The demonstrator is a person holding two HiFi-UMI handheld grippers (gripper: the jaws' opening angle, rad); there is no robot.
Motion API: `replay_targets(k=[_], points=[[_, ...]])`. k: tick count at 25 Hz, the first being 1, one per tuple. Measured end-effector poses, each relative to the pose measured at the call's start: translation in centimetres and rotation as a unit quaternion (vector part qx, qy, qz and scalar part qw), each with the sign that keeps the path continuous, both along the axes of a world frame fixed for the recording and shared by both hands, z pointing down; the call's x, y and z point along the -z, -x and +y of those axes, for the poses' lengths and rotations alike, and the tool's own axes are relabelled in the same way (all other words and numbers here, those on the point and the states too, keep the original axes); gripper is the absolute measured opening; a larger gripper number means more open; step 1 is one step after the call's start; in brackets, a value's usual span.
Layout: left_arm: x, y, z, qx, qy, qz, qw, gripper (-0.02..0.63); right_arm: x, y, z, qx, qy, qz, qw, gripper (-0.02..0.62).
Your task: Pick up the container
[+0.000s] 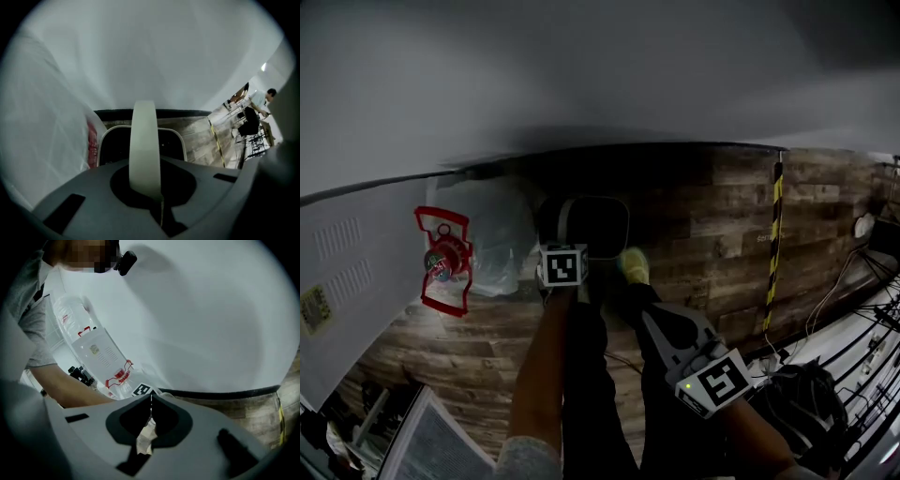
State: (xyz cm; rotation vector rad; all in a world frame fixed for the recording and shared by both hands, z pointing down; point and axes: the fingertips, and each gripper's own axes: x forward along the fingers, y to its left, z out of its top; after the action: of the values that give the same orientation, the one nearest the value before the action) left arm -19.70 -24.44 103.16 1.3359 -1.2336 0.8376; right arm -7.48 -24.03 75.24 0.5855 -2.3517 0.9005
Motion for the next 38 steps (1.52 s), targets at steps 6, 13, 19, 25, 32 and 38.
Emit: replay_targets(k=[6, 13, 19, 25, 32, 38], points=[[1.9, -1.3, -0.6, -0.004, 0.009, 0.048, 0.9988, 0.013, 1.1, -0.6, 0.1, -0.011, -0.003, -0.002, 1.0, 0.026], [2.7, -4.0, 1.2, -0.028, 0.072, 0.028, 0.9966, 0.014, 4.4, -1.4, -0.7, -0.034, -0.008, -0.01, 0.999, 0.025], [5.5, -5.4, 2.3, -0.03, 0.088, 0.035, 0.995, 0.014, 6.0, -1.7, -1.1, -0.041, -0.014, -0.005, 0.999, 0.025], [10.2, -5.4, 5.5, 0.005, 0.106, 0.051, 0.9931, 0.014, 10.7, -0.9, -1.5, -0.027, -0.035, -0.014, 0.999, 0.026], [17.2, -5.8, 7.7, 0.034, 0.114, 0.059, 0.9911, 0.014, 17.5, -2.0, -3.2, -0.015, -0.079, -0.014, 0.997, 0.025], [24.0, -4.9, 10.1, 0.065, 0.111, 0.061, 0.9898, 0.014, 24.3, -3.3, -4.2, -0.001, -0.117, -0.014, 0.993, 0.026]])
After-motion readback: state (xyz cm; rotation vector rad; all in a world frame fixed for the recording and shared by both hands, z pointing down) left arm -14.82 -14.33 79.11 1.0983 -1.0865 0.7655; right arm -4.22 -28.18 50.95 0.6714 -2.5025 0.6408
